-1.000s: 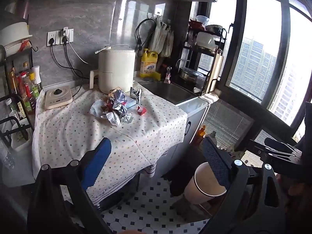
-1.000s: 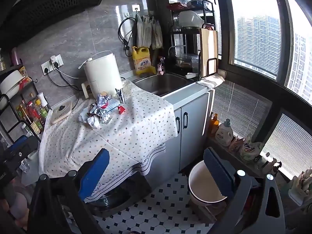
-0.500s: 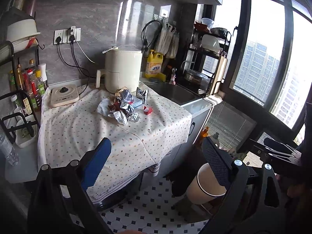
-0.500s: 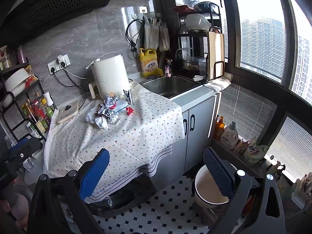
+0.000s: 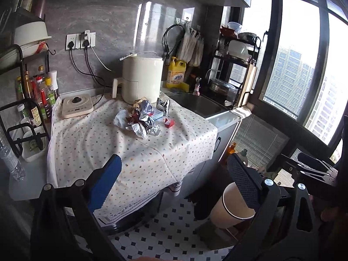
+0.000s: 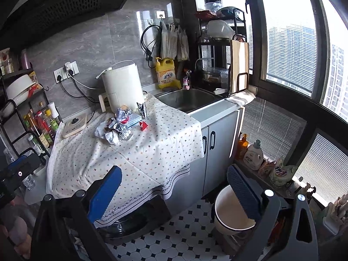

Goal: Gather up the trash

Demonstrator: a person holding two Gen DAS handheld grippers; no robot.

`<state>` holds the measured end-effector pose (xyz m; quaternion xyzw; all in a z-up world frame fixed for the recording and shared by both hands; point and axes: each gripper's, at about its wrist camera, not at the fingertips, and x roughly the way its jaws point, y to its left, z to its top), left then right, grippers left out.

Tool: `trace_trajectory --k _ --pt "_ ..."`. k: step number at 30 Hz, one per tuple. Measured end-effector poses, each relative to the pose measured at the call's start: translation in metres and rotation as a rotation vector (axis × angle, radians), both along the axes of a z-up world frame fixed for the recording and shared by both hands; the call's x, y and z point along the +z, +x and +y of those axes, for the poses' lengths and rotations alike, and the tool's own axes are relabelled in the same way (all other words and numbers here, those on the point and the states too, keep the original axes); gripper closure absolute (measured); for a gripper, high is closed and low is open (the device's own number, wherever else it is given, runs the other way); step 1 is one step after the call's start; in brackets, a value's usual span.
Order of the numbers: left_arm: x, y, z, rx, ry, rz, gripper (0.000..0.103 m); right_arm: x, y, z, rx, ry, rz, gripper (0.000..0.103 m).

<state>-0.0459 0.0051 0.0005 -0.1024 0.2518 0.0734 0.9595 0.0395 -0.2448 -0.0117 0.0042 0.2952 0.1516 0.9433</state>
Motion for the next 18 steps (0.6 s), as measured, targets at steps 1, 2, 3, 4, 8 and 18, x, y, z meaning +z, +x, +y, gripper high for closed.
trace_trajectory --k 1,2,3,4,8,18 --pt "0.0000 -0.0005 -0.0009 0.000 0.005 0.002 0.006 0.0002 -0.0006 -0.0012 0.006 0.011 0.002 0.008" --pt "0.0002 -0.0010 -0.0019 0.000 0.009 0.003 0.006 0.0003 -0.0017 -0.0004 0.006 0.016 0.002 0.008" --pt "0.0003 -0.0016 -0.0028 -0.001 0.011 0.003 0.006 0.0001 -0.0022 -0.0009 0.004 0.015 0.003 0.008" --pt "0.0003 -0.0026 -0.0031 -0.003 0.009 0.002 0.006 -0.0001 -0.0029 -0.0008 0.005 0.015 0.002 0.008" --pt "0.0008 -0.0054 -0.0048 -0.005 0.012 0.001 0.006 -0.0007 -0.0039 -0.0032 0.003 0.019 0.003 0.008" --pt "-0.0006 -0.0079 -0.0080 -0.005 0.008 0.002 0.006 -0.0024 -0.0034 -0.0063 -0.009 0.022 0.005 0.008"
